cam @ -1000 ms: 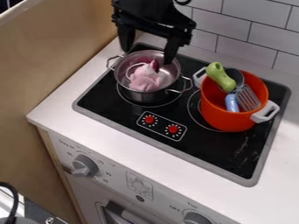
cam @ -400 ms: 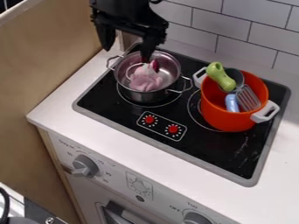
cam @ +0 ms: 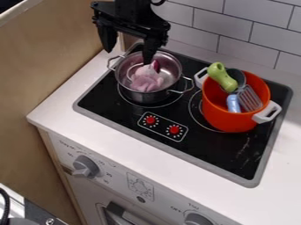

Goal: Remove white cloth from the silver bowl

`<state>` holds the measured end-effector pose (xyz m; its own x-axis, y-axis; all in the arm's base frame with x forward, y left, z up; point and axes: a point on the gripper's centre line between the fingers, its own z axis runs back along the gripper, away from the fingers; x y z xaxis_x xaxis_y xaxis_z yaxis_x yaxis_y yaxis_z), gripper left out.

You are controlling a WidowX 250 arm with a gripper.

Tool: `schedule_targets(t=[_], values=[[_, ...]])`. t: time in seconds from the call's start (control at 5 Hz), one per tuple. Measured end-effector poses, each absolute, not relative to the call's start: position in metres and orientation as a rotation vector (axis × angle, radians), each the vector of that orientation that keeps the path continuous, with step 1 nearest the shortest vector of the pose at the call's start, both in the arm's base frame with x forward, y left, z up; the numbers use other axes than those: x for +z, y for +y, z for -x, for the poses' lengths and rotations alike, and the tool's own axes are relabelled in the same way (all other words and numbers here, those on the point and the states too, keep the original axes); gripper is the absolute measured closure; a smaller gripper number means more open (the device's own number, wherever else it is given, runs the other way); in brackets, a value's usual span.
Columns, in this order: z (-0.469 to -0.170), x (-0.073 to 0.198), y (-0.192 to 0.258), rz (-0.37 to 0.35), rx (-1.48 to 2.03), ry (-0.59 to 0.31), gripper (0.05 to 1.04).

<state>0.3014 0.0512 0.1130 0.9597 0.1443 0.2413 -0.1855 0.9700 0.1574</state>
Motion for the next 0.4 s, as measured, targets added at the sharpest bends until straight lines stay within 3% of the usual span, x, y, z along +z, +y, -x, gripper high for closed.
schedule_targets(t=[0.4], values=[[-0.302, 0.1132, 0.0511, -0.181, 0.174, -0.235, 0.083]])
